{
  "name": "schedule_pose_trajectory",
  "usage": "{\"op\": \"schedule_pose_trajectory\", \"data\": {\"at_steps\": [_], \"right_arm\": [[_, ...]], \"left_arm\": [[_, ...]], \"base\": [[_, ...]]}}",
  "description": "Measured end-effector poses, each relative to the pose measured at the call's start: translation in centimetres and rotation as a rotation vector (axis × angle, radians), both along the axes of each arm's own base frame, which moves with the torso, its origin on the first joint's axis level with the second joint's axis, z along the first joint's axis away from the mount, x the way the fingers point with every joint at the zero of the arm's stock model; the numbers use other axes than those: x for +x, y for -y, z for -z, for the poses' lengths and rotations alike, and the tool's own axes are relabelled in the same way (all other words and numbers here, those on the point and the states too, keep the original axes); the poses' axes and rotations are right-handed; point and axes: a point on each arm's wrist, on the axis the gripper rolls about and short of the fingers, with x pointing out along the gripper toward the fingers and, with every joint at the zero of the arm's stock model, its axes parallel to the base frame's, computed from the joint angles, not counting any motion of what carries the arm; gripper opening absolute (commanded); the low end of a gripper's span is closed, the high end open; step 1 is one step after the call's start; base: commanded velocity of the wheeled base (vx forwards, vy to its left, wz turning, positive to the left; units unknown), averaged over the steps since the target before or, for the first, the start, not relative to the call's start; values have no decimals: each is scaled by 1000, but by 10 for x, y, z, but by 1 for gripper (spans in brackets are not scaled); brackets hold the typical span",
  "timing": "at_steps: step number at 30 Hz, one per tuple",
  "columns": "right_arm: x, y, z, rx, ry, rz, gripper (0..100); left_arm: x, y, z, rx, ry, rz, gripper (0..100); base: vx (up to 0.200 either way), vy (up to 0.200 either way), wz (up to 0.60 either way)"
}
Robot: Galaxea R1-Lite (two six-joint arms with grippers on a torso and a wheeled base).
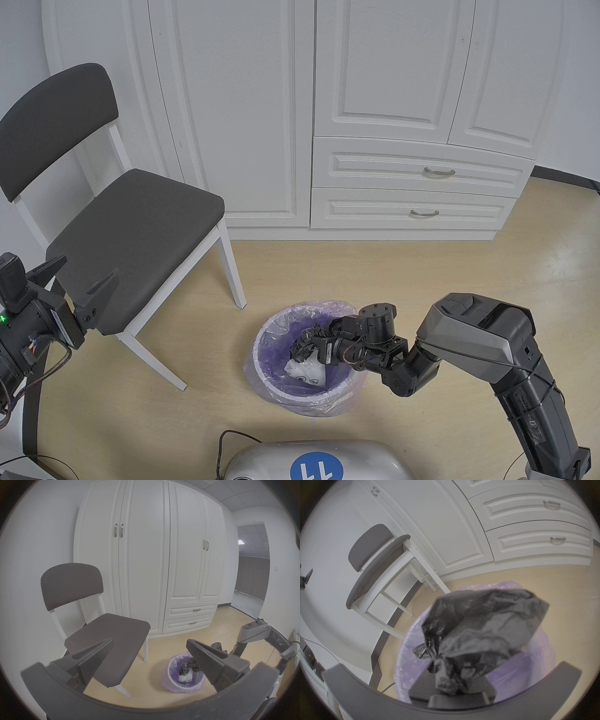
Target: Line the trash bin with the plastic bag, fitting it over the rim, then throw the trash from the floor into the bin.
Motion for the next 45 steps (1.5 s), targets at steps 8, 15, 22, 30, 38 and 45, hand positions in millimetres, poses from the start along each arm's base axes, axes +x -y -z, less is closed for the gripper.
{"op": "schedule_pose_trajectory", "data": {"at_steps": [8,15,22,30,38,45], "right_arm": [[20,-12,-9,3,11,7,0],[36,-22,-16,57,105,94,0],[35,-26,-13,81,141,124,0],[18,-14,-8,-92,28,97,0],[6,-3,-13,-240,-47,54,0],[3,2,-29,-270,-42,45,0]], "left_arm": [[3,1,3,4,-16,-1,100],[7,3,5,9,-32,-1,100],[7,3,4,10,-30,-1,100],[7,3,4,10,-28,0,100],[7,2,4,11,-29,0,100],[7,3,5,11,-32,0,100]], "base": [[0,0,0],[0,0,0],[0,0,0],[0,0,0],[0,0,0],[0,0,0]]}}
